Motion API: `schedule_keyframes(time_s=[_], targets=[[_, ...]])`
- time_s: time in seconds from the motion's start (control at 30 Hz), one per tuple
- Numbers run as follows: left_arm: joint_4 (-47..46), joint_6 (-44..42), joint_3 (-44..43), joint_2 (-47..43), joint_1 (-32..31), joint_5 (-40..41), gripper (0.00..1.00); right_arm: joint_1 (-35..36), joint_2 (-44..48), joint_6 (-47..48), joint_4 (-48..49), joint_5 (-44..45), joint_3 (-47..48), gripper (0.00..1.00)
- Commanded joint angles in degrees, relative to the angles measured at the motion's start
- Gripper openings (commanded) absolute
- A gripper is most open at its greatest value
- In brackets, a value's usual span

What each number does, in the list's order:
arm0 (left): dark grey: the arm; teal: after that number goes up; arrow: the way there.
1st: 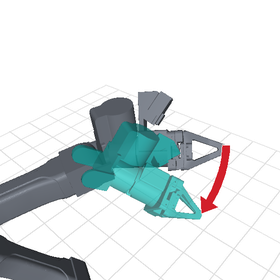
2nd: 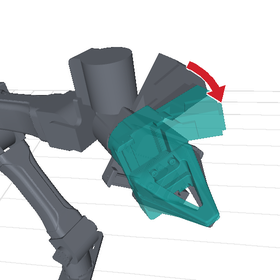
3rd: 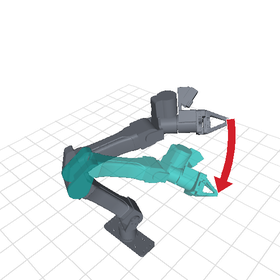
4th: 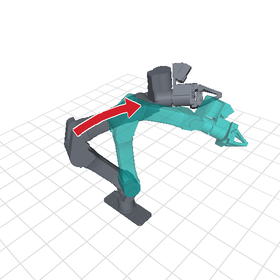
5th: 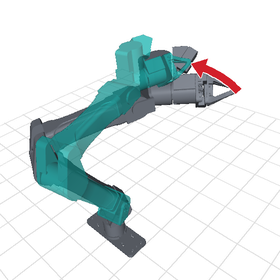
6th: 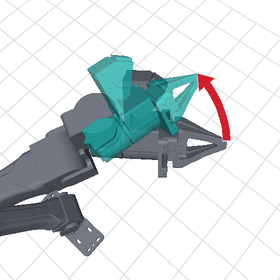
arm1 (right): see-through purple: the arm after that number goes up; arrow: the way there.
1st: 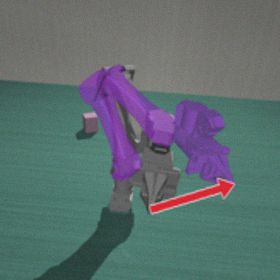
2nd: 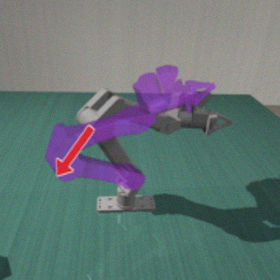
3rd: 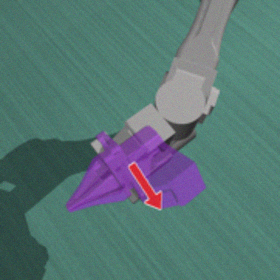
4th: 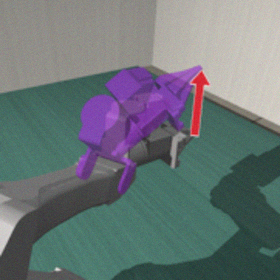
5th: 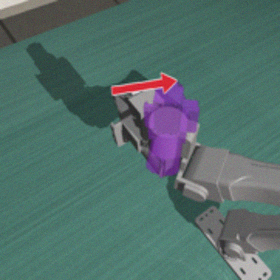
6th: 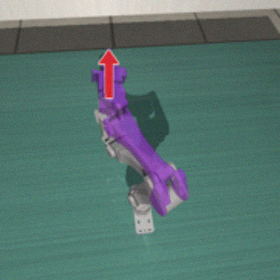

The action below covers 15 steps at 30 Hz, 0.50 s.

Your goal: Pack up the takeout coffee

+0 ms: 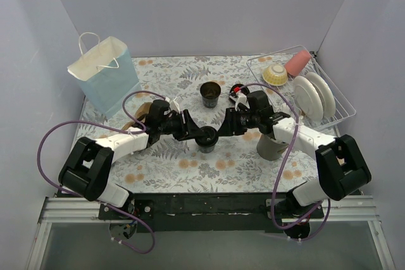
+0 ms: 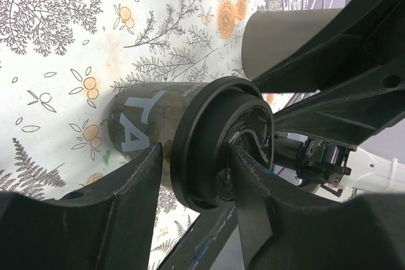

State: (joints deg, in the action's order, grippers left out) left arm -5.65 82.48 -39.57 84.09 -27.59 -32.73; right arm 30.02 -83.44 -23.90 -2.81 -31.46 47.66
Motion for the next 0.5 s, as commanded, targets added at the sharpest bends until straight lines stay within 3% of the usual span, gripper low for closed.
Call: schedule_keyframes(time_s=[0.0,0.47], targets=[[3.7,-0.4,3.2,0.0,-1.8,5.4,0.42,0.0,2.6,-2.4,2.3,1.7,-2.7,0.43],[3.9,3.7,8.3,-6.7,-3.7,10.9,0.41,0.6,5.7,-13.3,23.9,-0.9,-15.5,0.27]])
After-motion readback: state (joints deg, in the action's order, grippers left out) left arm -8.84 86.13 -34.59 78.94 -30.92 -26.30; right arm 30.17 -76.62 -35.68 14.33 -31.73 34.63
